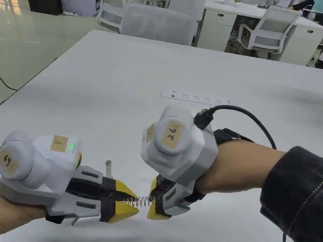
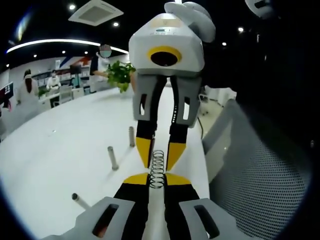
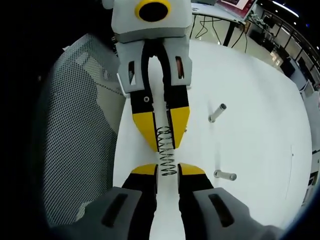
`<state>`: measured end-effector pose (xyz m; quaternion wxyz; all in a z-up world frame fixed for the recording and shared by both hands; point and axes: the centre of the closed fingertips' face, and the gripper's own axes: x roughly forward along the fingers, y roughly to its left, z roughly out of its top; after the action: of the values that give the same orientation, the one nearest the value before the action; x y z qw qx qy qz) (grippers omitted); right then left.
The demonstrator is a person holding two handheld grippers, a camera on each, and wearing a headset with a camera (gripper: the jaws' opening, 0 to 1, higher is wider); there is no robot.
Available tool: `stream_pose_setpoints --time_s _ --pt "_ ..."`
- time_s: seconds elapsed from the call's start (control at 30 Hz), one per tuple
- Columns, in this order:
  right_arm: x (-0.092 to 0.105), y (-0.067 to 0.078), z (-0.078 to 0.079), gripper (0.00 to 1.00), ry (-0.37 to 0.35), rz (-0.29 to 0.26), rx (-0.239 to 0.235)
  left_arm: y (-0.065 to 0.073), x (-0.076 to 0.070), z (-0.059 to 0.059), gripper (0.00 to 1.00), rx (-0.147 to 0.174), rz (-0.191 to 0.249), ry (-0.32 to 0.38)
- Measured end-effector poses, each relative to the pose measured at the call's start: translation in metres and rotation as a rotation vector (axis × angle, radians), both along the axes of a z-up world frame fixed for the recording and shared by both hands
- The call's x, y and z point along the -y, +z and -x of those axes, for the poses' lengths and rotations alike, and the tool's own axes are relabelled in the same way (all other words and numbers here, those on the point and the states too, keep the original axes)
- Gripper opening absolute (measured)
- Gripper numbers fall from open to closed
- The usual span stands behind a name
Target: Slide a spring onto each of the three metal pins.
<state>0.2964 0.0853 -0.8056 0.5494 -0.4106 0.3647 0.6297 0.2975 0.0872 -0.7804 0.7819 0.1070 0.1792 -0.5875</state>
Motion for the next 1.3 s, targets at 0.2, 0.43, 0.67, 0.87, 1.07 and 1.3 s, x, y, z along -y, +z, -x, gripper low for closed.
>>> stream_pose_setpoints --time_s 0.2,0.43,0.67,0.87,1.07,1.3 --pt "0.000 0.003 -0.001 0.08 -0.004 -0.005 0.006 -0.002 -0.001 0.000 0.03 -0.003 -0.002 0.001" --pt "-0.009 0.020 -0.001 0.08 -0.022 -0.059 0.003 -0.007 -0.002 0.000 0.03 -0.004 -0.024 0.002" --pt "-0.018 0.027 0.005 0.08 -0.012 -0.097 -0.005 -0.011 -0.001 0.003 0.03 -0.011 -0.039 -0.006" --pt "-0.025 0.034 0.009 0.08 0.000 -0.109 0.004 -0.010 0.000 0.004 0.03 -0.015 -0.035 -0.011" --pt "-0.031 0.038 0.012 0.08 0.004 -0.124 -0.002 -0.009 0.001 0.005 0.03 -0.018 -0.025 -0.011" --pt "-0.031 0.036 0.011 0.08 0.008 -0.118 0.000 -0.010 0.001 0.004 0.04 -0.029 -0.018 -0.003"
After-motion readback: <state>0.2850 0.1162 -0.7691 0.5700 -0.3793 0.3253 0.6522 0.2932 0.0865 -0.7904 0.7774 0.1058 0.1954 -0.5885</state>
